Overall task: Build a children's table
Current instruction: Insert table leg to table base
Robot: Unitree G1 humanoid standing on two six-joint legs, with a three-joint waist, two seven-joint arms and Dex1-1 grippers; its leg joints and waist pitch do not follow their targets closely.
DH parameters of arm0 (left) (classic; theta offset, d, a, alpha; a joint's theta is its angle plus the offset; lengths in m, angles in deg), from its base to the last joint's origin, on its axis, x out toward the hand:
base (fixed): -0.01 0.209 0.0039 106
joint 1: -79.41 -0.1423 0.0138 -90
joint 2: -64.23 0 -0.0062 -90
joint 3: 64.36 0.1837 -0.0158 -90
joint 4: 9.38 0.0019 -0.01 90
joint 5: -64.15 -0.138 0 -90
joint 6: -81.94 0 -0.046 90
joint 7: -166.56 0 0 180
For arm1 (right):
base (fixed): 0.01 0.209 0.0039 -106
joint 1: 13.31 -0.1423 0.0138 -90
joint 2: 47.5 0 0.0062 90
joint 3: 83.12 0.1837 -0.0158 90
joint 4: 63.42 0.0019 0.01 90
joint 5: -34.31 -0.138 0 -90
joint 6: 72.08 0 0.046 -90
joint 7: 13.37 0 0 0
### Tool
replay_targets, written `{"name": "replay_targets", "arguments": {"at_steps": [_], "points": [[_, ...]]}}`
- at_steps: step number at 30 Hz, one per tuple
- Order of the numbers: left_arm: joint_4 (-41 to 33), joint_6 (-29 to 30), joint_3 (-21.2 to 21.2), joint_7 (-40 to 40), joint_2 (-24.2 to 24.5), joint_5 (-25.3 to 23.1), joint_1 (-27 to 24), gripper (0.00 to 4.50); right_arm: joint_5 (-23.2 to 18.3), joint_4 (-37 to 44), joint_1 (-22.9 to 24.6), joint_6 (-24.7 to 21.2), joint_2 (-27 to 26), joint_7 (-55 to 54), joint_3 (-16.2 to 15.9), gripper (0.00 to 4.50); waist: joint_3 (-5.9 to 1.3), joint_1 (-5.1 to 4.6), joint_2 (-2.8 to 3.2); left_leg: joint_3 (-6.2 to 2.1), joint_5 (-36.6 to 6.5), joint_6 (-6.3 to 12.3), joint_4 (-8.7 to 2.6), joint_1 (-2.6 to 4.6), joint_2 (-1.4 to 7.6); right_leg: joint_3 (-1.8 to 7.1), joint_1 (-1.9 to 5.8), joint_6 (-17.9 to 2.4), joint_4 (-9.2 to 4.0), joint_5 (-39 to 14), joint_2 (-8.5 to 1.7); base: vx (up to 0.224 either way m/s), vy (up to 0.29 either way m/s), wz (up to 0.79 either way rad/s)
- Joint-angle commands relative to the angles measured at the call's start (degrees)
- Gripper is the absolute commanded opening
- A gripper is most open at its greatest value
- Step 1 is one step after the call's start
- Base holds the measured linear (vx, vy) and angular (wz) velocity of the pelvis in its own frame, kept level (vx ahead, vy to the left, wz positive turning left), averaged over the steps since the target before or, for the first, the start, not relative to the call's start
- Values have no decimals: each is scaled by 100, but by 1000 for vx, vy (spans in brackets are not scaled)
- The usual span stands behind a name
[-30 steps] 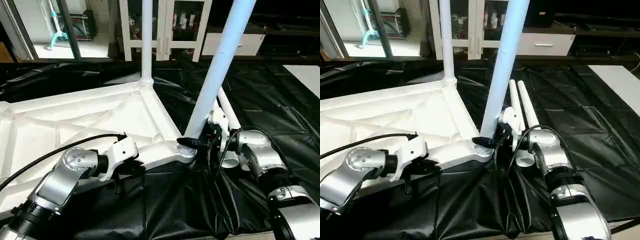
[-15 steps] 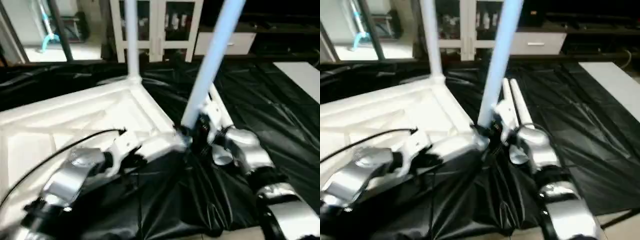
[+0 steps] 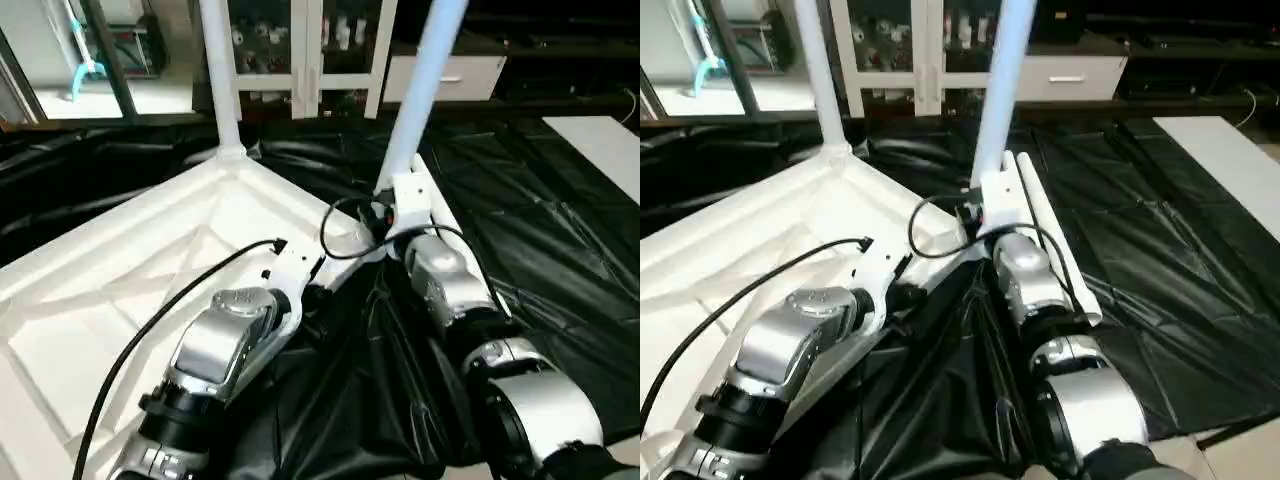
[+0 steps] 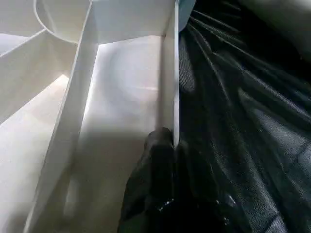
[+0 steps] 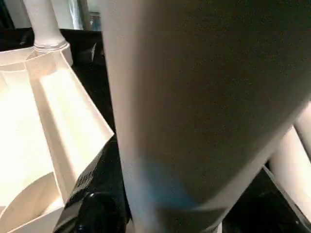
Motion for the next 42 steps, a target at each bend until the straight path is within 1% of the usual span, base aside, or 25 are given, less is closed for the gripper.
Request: {"name": "replay_targets", "arguments": {"at_steps": [1,4,5,7,10,11,13,18,21,26,28,29,30,31,32,33,34,35,36,37,38,39,40,41,42], "points": [[-277,-94,-207,-218,-97,-29,422,0,112,-892,478,-669,-427,133,-254,188,-137,-59,30,-401,-2599,-457,-610,142,685,413,-55,-1135,-583,-1596,-561,0,0,0],[-333,45,-312,-229,26,-23,370,0,140,-941,382,-572,-403,240,-184,188,-121,-89,28,-429,-2945,-576,-614,158,679,417,-91,-1024,-613,-1966,-573,0,0,0],[-348,69,-315,-236,60,-13,360,0,128,-941,357,-533,-403,296,-161,188,-114,-92,40,-435,-2994,-596,-619,156,678,419,-96,-998,-617,-2014,-574,0,0,0],[-360,87,-294,-242,93,9,356,0,133,-941,322,-496,-401,349,-152,188,-115,-99,26,-442,-3085,-620,-616,169,676,428,-114,-946,-635,-2101,-579,0,0,0],[-396,101,-206,-175,147,37,333,0,98,-905,281,-449,-405,533,-112,188,-130,-113,24,-429,-2896,-565,-615,144,679,436,-93,-991,-621,-1880,-581,0,0,0],[-433,114,-161,-150,161,45,304,0,125,-887,266,-426,-388,547,-116,188,-143,-114,32,-409,-2648,-506,-614,132,683,431,-77,-1081,-598,-1544,-573,0,0,0],[-447,121,-147,-147,165,47,295,0,139,-885,261,-414,-383,543,-113,188,-145,-117,32,-387,-2445,-435,-608,115,685,428,-52,-1180,-576,-1271,-572,0,0,0],[-513,134,-69,-96,227,68,260,0,164,-855,241,-202,-388,872,-125,188,-150,-127,24,-370,-2194,-298,-594,101,696,422,-11,-1329,-555,-1120,-582,0,0,0],[-560,128,-10,16,358,128,226,0,199,-795,206,-88,-365,1150,-137,188,-179,-115,36,-346,-1726,-110,-570,77,703,412,36,-1480,-503,-608,-581,0,0,0],[-642,-7,134,246,532,180,147,0,211,-763,175,-53,-293,1473,-150,188,-192,-114,36,-330,-1473,71,-546,75,705,397,78,-1637,-476,-403,-583,0,0,0],[-774,-282,317,647,755,267,33,0,144,-668,209,-55,-247,1989,-168,188,-207,-103,32,-331,-1344,132,-531,74,710,394,100,-1676,-457,-282,-588,0,0,0],[-918,-587,465,1141,1110,373,-128,0,86,-526,282,-128,-148,2628,-225,188,-212,-107,31,-327,-1190,255,-518,53,710,389,125,-1717,-432,-116,-587,0,0,0],[-918,-587,465,1141,1110,373,-128,0,86,-526,282,-128,-148,2628,-225,188,-212,-107,31,-327,-1190,255,-518,53,710,389,125,-1717,-432,-116,-587,0,0,0],[-956,-716,502,1364,1302,412,-197,0,65,-448,329,-162,-80,2943,-265,188,-219,-104,45,-331,-1033,404,-500,41,713,382,146,-1755,-400,96,-588,0,0,0],[-966,-847,503,1595,1516,449,-265,0,42,-352,389,-193,12,3303,-313,188,-220,-110,45,-318,-994,422,-502,50,719,381,143,-1765,-392,141,-579,0,0,0],[-966,-847,503,1595,1516,449,-265,0,42,-352,389,-193,12,3303,-313,188,-232,-99,53,-306,-918,466,-482,86,716,375,131,-1807,-378,226,-564,0,0,0],[-911,-1313,420,2184,2054,501,-433,0,16,-86,570,-260,343,4251,-503,188,-237,-110,34,-298,-860,477,-480,86,722,376,132,-1838,-366,282,-560,0,0,0],[-890,-1457,383,2386,2231,526,-488,0,12,5,632,-279,465,4579,-574,188,-235,-83,40,-302,-875,554,-459,81,699,365,159,-1819,-374,249,-560,0,0,0],[-879,-1517,356,2466,2289,545,-511,0,15,43,658,-275,527,4717,-609,188,-227,-80,57,-302,-907,558,-475,88,724,372,145,-1802,-369,212,-560,0,0,0],[-859,-1619,311,2599,2387,576,-548,0,20,107,702,-269,630,4948,-668,188,-234,-55,53,-298,-886,505,-471,130,736,364,126,-1812,-364,216,-539,0,0,0],[-768,-1861,224,2897,2653,634,-633,0,90,244,794,-153,944,5545,-826,188,-236,-14,43,-290,-866,485,-461,139,719,351,134,-1784,-364,188,-513,0,0,0],[-725,-1966,211,2993,2758,624,-660,0,112,292,820,-118,1077,5781,-882,188,-237,-12,43,-274,-897,465,-462,147,722,361,123,-1798,-356,159,-518,0,0,0],[-696,-2041,221,3041,2828,621,-673,0,130,323,835,-106,1149,5926,-895,188,-237,18,49,-279,-914,446,-460,160,722,362,118,-1797,-365,120,-525,0,0,0],[-708,-2050,200,3169,2905,686,-701,0,139,353,836,-106,1269,6145,-915,188,-243,53,55,-263,-912,343,-467,193,733,368,98,-1840,-350,156,-517,0,0,0],[-721,-2048,184,3251,2946,736,-719,0,144,369,835,-107,1338,6272,-924,188,-243,53,55,-263,-912,343,-467,193,733,368,98,-1840,-350,156,-517,0,0,0]]}}
